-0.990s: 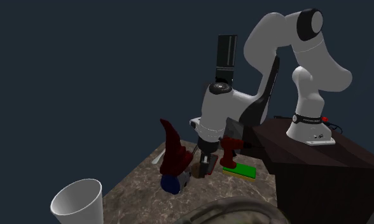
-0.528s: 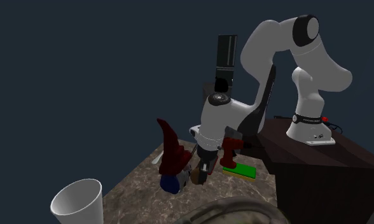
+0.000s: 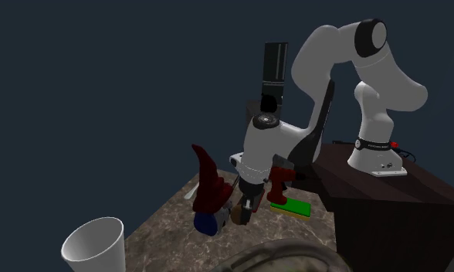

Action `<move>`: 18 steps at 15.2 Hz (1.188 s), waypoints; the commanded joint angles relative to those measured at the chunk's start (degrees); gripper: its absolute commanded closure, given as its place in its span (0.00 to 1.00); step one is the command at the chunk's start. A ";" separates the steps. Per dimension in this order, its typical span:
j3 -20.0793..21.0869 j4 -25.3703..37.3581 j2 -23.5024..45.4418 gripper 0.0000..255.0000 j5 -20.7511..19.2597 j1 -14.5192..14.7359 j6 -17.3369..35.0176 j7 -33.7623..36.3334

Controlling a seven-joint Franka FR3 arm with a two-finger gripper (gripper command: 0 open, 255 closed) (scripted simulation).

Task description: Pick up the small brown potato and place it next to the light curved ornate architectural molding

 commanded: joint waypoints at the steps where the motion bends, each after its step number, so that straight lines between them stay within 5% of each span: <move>1: -0.07 -0.13 0.36 0.00 0.00 -0.03 0.01 -0.03; 18: 2.15 -2.32 -5.64 0.00 2.27 -0.91 -3.88 -1.27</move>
